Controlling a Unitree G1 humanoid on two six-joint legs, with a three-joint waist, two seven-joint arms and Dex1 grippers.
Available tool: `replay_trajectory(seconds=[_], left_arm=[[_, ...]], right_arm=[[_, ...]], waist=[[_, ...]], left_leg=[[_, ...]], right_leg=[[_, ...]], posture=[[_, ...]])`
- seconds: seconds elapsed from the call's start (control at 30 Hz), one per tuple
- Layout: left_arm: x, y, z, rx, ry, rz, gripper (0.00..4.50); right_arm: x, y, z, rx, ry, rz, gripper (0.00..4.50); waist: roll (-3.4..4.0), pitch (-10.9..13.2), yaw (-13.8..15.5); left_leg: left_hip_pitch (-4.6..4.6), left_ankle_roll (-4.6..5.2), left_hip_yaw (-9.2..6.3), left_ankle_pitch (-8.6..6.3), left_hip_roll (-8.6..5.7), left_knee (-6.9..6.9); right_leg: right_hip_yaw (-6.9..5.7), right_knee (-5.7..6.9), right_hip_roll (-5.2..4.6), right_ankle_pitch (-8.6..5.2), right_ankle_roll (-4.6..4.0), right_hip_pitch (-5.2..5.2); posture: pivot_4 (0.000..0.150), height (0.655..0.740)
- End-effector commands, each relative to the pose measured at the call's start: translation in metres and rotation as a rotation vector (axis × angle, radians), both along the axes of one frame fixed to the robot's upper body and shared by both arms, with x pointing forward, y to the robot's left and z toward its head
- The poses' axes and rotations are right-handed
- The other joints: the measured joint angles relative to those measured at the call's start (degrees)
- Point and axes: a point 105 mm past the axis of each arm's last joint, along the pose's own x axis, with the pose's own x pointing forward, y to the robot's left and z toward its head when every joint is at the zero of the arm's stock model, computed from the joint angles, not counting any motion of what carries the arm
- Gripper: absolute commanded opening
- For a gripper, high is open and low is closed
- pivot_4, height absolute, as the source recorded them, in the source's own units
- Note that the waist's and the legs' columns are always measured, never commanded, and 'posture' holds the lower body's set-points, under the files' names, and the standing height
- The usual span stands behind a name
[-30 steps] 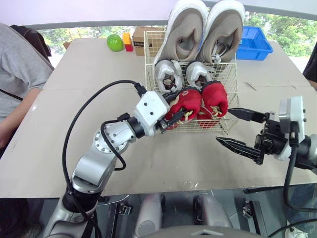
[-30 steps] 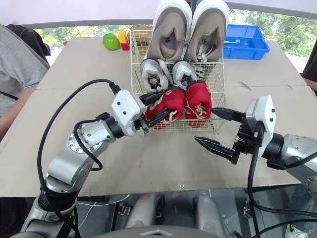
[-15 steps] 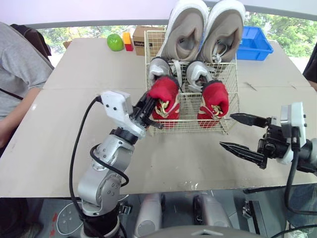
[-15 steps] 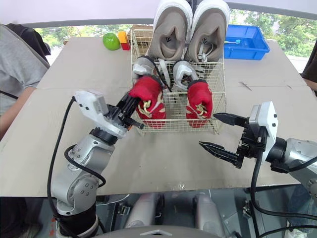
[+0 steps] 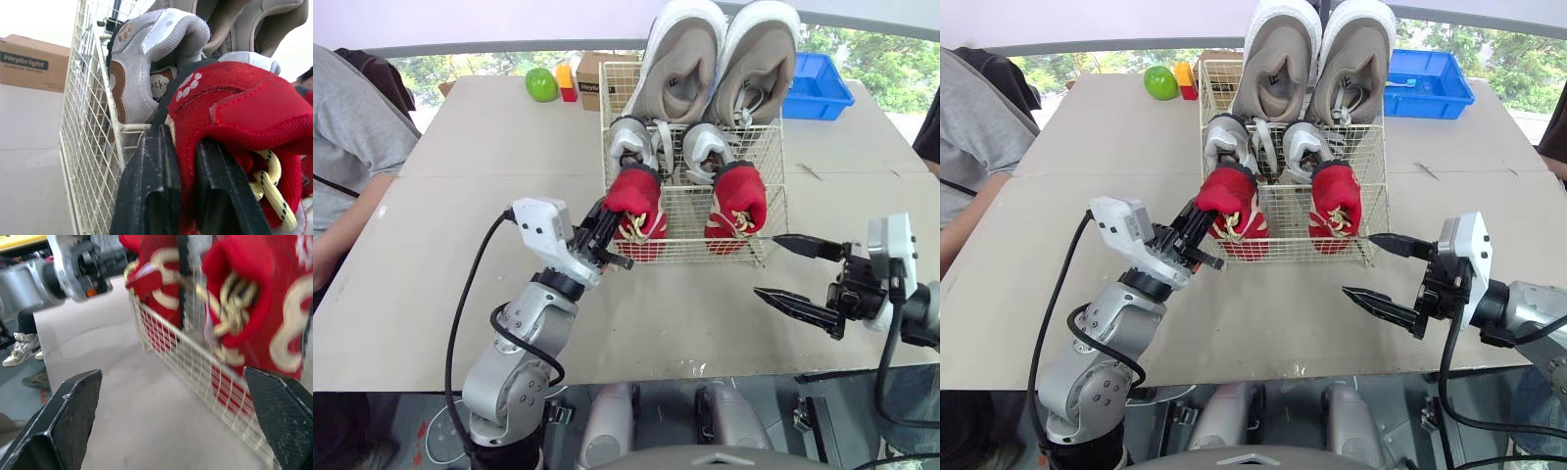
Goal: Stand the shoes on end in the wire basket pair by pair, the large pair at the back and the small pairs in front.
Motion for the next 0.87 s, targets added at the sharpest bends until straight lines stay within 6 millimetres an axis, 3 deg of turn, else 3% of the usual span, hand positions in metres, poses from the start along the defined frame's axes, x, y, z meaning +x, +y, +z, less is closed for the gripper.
replay_trajectory(seconds=[0.03,0.17,0.37,0.67,0.73,0.87], left_arm=[[-0.001,0.001,-0.018,0.005,0.094,-0.021,2.53],[-0.005,0.008,-0.012,0.002,0.08,-0.022,4.44],[-0.03,0.029,-0.014,0.085,0.1,-0.149,4.44],[-0.075,0.079,-0.044,0.311,0.241,-0.399,4.44],[-0.078,0.087,-0.047,0.332,0.263,-0.404,4.44],[-0.078,0.092,-0.055,0.367,0.303,-0.428,4.44]], right_arm=[[-0.004,-0.007,0.007,-0.002,-0.063,-0.009,4.5],[-0.006,-0.012,0.001,-0.005,-0.06,-0.021,4.5],[-0.004,-0.037,-0.011,-0.051,-0.042,-0.094,4.5],[-0.019,-0.119,-0.037,-0.225,0.046,-0.253,4.5],[-0.022,-0.128,-0.04,-0.249,0.054,-0.253,4.5],[-0.021,-0.128,-0.04,-0.247,0.055,-0.246,4.5]], waist=[[0.01,-0.01,0.07],[0.15,-0.11,-0.03],[0.36,-0.22,-0.22],[0.36,-0.15,-0.11],[0.39,-0.15,-0.12],[0.41,-0.13,-0.14]], left_leg=[[0.0,0.0,-0.01,0.0,0.0,0.0],[0.09,0.0,-0.04,0.0,0.01,0.02],[0.14,-0.01,-0.03,0.0,0.06,-0.01],[0.0,-0.01,0.08,-0.07,0.12,-0.11],[0.04,-0.22,0.13,-0.21,0.13,-0.24],[0.05,-0.23,0.11,-0.22,0.17,-0.31]], right_leg=[[-0.01,0.01,0.0,0.0,0.0,0.0],[0.0,0.01,0.01,0.0,0.02,0.07],[0.02,0.05,0.05,-0.01,0.01,0.04],[-0.01,-0.32,-0.29,-0.01,0.0,-0.11],[-0.01,-0.4,-0.38,-0.02,0.01,-0.13],[-0.1,-0.41,-0.66,-0.06,0.08,-0.16]], posture=[[0.15,0.74],[0.15,0.74],[0.15,0.74],[0.15,0.74],[0.15,0.74],[0.15,0.74]])
